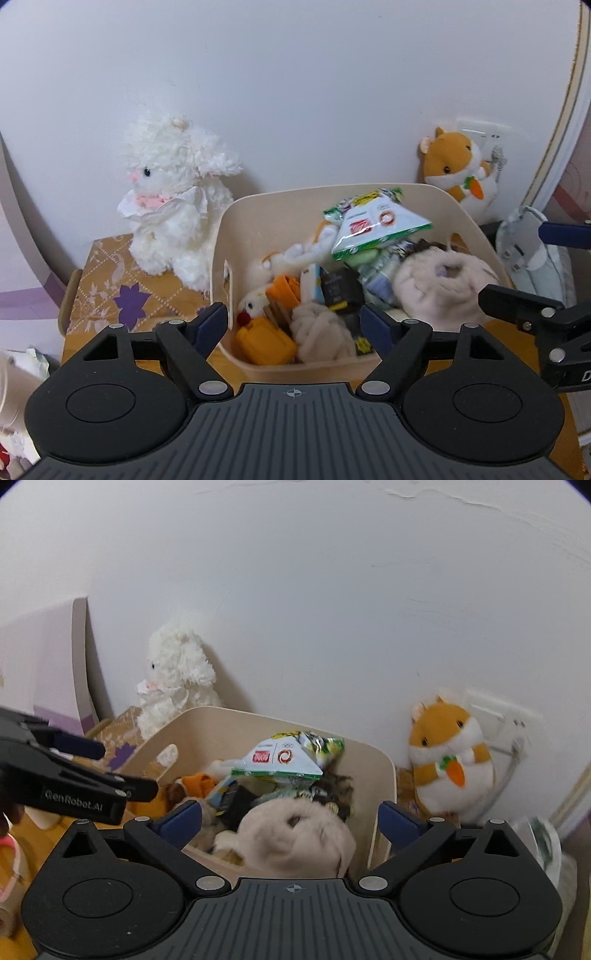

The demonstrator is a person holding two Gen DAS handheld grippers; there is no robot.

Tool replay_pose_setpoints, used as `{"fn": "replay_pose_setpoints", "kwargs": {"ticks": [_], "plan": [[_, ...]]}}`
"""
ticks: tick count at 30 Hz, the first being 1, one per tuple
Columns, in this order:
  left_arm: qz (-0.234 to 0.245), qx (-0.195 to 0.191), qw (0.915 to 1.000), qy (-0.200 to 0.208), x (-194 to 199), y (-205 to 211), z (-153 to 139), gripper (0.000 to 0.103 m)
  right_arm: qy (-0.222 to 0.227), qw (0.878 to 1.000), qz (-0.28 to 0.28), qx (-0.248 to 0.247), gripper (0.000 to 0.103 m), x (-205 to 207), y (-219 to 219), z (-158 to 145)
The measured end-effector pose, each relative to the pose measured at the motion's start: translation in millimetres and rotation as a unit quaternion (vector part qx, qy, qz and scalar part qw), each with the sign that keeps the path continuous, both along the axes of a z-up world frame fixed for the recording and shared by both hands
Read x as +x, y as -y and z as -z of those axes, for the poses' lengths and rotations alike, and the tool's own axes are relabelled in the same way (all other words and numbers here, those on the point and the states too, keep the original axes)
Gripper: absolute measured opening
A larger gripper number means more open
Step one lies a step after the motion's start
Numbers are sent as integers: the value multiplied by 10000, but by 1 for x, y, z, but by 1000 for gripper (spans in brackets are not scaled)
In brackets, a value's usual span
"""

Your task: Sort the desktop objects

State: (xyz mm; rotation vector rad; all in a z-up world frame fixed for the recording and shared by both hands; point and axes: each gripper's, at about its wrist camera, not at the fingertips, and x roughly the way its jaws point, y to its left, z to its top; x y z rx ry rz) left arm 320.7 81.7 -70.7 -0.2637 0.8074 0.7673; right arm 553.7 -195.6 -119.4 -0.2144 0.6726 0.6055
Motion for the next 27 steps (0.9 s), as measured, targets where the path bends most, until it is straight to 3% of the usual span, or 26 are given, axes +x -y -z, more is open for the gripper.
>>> {"fn": "replay_pose_setpoints", "kwargs": {"ticks": [11,19,27], "plan": [[273,11,9996,66,-50,70,-43,80,-483,9943,923,243,103,-67,33,-35],[320,194,9985,397,-103,123,-70,80,-514,9920,1047,483,103,-133,57,-59],[310,154,9984,448,-156,167,-84,80,-464,9922,1060,456,103,-193,80,-71]]}}
